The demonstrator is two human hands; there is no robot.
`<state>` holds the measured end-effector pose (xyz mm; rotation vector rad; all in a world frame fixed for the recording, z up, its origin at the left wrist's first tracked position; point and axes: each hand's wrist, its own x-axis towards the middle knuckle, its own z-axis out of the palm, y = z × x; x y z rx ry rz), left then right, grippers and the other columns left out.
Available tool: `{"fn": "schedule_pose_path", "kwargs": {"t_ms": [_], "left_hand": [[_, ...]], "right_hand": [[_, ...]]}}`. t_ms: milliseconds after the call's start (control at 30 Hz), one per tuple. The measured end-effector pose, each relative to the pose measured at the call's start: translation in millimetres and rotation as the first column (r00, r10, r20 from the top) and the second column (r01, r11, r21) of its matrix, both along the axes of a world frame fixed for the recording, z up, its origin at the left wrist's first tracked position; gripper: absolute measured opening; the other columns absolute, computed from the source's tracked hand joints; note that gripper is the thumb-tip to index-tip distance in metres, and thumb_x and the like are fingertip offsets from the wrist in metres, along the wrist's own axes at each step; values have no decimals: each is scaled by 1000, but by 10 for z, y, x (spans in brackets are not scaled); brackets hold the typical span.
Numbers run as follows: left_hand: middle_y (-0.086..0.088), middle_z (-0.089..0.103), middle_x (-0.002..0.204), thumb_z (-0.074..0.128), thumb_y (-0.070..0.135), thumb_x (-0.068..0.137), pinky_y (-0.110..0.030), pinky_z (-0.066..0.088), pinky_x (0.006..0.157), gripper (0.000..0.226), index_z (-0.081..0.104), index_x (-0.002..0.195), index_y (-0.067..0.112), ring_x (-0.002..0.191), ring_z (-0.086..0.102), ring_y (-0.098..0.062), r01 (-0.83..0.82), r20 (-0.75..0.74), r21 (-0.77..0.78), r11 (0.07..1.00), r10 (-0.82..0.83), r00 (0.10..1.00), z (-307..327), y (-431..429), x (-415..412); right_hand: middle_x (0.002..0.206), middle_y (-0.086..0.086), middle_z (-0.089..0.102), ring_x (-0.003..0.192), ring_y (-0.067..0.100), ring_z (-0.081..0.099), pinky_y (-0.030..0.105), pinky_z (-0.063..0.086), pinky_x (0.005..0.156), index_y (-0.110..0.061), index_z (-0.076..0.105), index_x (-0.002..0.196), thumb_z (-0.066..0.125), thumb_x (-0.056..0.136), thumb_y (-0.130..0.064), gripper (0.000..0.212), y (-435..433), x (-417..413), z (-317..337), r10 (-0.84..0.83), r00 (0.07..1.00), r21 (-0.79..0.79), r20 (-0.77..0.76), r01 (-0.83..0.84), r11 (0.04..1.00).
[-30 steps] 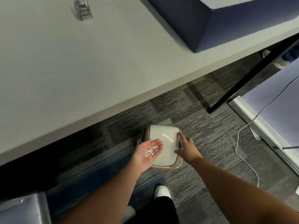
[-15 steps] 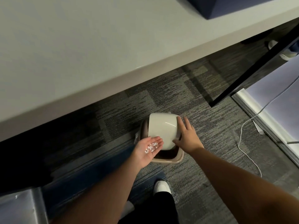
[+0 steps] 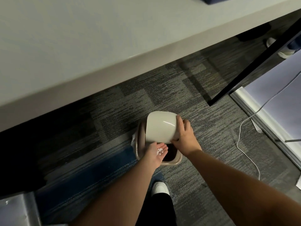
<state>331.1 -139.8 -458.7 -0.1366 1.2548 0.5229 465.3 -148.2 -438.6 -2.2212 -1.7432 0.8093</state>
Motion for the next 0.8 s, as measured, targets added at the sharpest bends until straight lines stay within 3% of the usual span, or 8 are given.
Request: {"fn": "schedule_pose_path", "kwargs": {"t_ms": [200, 367, 533, 600, 700, 800], "left_hand": [[-21, 33, 150, 26, 32, 103, -42, 13, 118, 55, 30, 144, -4, 143, 25, -30, -52, -9, -62, 997, 52, 999, -157, 23, 89], [-12, 23, 156, 17, 46, 98, -44, -1, 117, 65, 24, 148, 5, 147, 10, -25, -70, 73, -87, 994, 77, 994, -165, 59, 48], [-13, 37, 149, 22, 51, 96, -49, 7, 117, 63, 32, 146, 14, 141, 27, -28, -117, 115, -68, 991, 124, 986, -230, 59, 29], [-14, 32, 151, 25, 46, 97, -51, 6, 116, 61, 25, 149, 13, 144, 21, -28, -99, 91, -64, 993, 104, 990, -215, 56, 23], [-14, 26, 154, 32, 41, 99, -50, 19, 115, 60, 20, 150, 12, 143, 23, -28, -155, 39, -80, 985, 158, 987, -205, 50, 8], [-15, 25, 155, 28, 46, 99, -49, 19, 116, 62, 19, 151, 13, 144, 23, -29, -175, 109, -62, 983, 181, 977, -216, 57, 1]], "right_hand": [[147, 11, 18, 130, 36, 30, 48, 36, 104, -26, 3, 147, 64, 78, -8, 94, -23, -13, -23, -10, 1000, 34, 13, 9, 999], [148, 12, 20, 130, 35, 30, 49, 39, 102, -28, 3, 146, 61, 79, -9, 91, -41, -19, -73, -31, 999, 50, 18, 30, 998], [145, 10, 22, 126, 34, 34, 51, 43, 97, -33, 3, 143, 61, 79, -11, 90, -46, -30, -96, -34, 999, 73, 5, 33, 997], [145, 10, 23, 126, 34, 34, 50, 42, 99, -32, 4, 143, 61, 79, -10, 89, -45, -27, -99, -38, 999, 70, 0, 38, 997], [144, 10, 24, 125, 33, 35, 50, 42, 99, -31, 4, 143, 64, 78, -12, 91, -51, -25, -103, -42, 999, 70, 0, 41, 997], [144, 9, 24, 125, 33, 35, 50, 43, 98, -33, 4, 143, 64, 77, -12, 92, -56, -29, -92, -42, 999, 64, -1, 42, 997]]}}
